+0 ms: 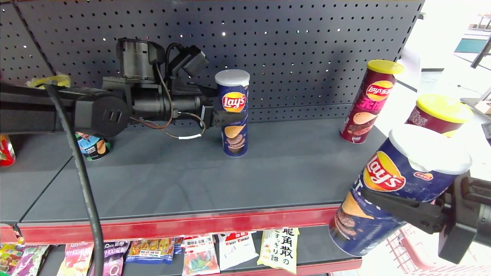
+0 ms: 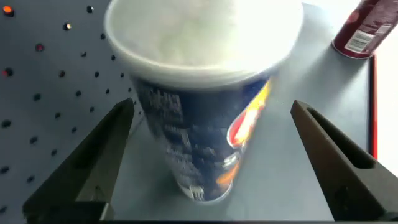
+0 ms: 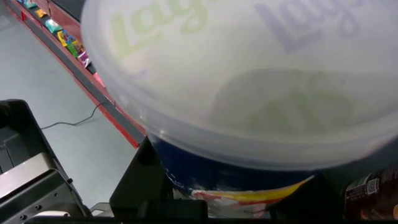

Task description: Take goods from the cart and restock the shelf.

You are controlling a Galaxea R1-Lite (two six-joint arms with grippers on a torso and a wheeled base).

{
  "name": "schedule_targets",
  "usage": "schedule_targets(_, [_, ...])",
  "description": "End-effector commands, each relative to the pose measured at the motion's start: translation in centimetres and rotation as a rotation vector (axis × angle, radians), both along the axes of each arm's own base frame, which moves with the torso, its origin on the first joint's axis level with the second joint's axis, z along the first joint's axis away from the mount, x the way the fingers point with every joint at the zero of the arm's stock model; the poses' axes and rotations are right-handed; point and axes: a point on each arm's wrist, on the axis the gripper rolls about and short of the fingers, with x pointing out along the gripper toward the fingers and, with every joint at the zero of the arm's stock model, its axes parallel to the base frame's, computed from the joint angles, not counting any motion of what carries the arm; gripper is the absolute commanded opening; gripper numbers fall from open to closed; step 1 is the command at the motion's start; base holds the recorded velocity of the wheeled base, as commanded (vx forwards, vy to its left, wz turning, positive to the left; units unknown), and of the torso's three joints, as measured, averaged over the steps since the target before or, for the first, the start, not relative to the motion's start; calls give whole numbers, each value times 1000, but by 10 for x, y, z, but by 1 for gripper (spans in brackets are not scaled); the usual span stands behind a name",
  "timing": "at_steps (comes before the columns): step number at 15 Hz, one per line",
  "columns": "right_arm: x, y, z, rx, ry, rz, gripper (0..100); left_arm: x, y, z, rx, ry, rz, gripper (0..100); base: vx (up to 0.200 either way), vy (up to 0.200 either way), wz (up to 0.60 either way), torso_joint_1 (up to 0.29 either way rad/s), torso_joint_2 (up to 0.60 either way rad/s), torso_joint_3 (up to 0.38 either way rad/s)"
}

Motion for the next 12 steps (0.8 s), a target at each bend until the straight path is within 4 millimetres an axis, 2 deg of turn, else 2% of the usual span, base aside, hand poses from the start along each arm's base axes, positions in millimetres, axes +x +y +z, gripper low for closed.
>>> schedule_targets(1, [0, 0, 0, 1, -1, 1, 0, 11, -5, -3, -8, -17, 0, 100, 0, 0, 0, 0, 0, 0])
schedule_targets(12, [-2, -1, 0, 2, -4, -1, 0, 26, -20, -16, -12, -3, -23, 100, 0, 0, 0, 0, 0, 0])
